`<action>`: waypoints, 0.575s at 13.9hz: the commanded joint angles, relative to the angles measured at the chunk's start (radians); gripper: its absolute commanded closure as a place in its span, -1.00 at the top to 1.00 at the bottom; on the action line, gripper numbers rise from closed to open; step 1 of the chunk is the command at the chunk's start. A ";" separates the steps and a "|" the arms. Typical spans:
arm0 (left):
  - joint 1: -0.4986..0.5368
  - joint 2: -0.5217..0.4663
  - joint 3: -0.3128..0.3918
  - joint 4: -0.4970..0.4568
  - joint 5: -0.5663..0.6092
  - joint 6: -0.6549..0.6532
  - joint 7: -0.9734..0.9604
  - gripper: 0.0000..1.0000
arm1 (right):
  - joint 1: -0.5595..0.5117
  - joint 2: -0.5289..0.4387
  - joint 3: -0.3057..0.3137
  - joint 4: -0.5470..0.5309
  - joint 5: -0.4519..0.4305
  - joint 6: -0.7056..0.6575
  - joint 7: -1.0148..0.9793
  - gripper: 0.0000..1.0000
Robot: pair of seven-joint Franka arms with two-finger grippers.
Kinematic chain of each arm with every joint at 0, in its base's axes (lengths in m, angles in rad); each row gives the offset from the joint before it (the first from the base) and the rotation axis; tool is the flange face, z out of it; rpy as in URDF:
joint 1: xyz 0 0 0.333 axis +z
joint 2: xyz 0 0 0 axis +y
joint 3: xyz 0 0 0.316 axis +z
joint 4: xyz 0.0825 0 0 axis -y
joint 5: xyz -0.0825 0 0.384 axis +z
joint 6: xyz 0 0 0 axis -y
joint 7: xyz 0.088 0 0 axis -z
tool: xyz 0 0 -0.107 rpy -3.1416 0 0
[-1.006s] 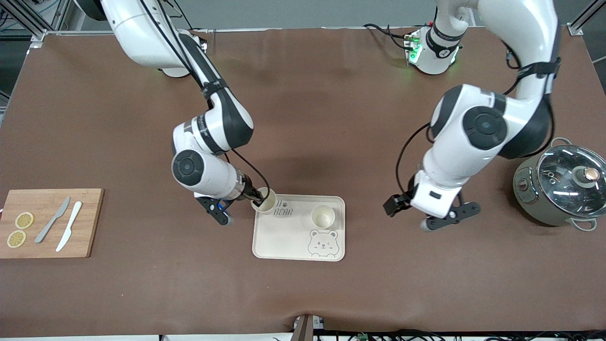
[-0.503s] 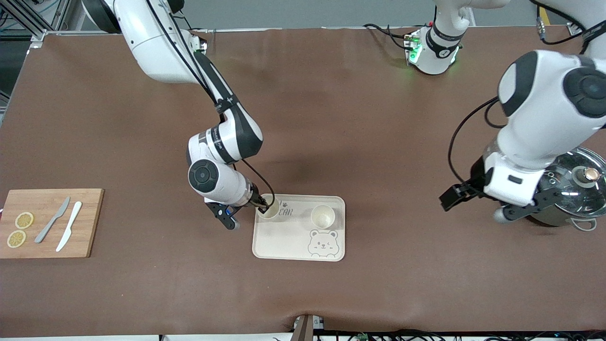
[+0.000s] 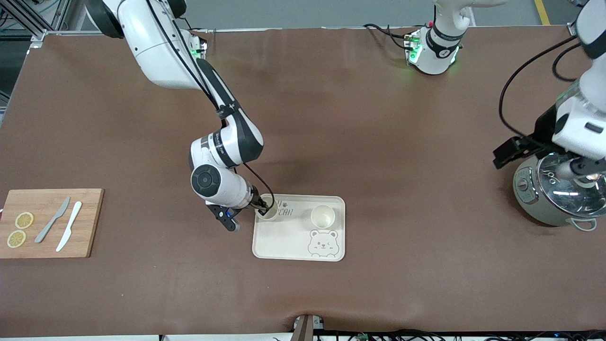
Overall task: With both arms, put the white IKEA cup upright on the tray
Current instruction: 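Lower the cup onto the tray and open the right gripper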
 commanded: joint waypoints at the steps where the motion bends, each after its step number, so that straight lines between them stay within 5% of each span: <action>1: 0.006 -0.089 -0.005 -0.029 0.024 -0.065 0.013 1.00 | -0.011 -0.001 0.002 0.057 0.002 -0.052 0.001 1.00; 6: 0.006 -0.219 -0.009 -0.105 0.012 -0.134 0.040 1.00 | -0.080 -0.047 -0.005 0.190 0.001 -0.415 0.004 1.00; 8: 0.006 -0.271 -0.011 -0.168 0.010 -0.131 0.124 1.00 | -0.101 -0.142 -0.045 0.166 -0.069 -0.505 -0.005 1.00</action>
